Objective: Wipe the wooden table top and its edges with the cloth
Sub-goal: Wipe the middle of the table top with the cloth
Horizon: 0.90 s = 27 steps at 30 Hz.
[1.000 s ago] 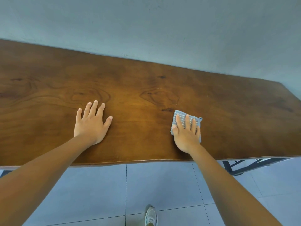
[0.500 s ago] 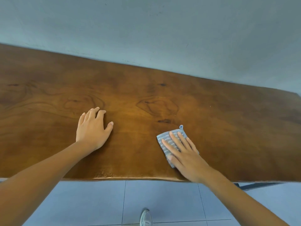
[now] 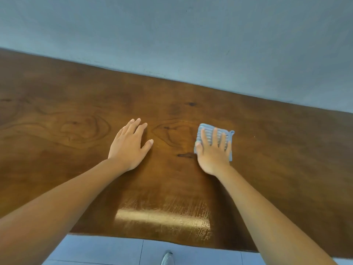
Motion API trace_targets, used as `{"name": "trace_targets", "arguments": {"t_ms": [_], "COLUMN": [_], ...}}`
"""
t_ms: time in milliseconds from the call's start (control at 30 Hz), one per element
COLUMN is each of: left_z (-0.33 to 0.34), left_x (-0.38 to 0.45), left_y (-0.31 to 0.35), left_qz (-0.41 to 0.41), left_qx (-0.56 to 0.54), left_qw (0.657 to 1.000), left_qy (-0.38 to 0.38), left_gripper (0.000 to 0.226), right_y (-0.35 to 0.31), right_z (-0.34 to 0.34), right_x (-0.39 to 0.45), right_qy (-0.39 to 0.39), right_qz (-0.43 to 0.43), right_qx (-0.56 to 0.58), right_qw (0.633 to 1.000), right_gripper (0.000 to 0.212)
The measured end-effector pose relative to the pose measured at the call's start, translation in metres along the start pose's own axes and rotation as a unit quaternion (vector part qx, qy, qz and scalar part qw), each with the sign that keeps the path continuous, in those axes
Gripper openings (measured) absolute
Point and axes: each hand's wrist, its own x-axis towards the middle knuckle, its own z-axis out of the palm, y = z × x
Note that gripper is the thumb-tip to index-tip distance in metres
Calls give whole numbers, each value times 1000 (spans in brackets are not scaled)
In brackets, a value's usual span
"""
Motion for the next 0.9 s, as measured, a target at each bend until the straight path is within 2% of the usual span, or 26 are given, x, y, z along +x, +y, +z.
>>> {"name": "trace_targets", "arguments": {"t_ms": [133,233,333,433,600,767,900], "left_z": [12,23,30,34,37,38,37], "left_x": [25,33,34,34,35,34,34], "left_y": [10,10,9,8,8,8,9], "left_qz": [-10,-14,-15,-19,-24,-27,-27], "left_qx": [10,29,45,53,55,52,52], "left_qw": [1000,999,999,998,998,998,998], "left_qy": [-9,-16,-4,4,18,26,27], "left_gripper": [69,70,69,68,67,66,65], "right_y": [-5,6,28,39,47,41,18], "right_z": [20,29,23,6,-19,-44,-53], "right_x": [-58,-99,-101,-79,13,116,151], "right_qy": [8,3,-32,-52,-51,-35,-12], "right_qz": [-132,-242,-324,-361,-311,-207,-123], "right_qx": [-32,-62,-71,-80,-99,-77,-60], "right_qw": [991,968,943,928,944,975,991], "right_gripper": [58,59,55,56,62,58,58]}}
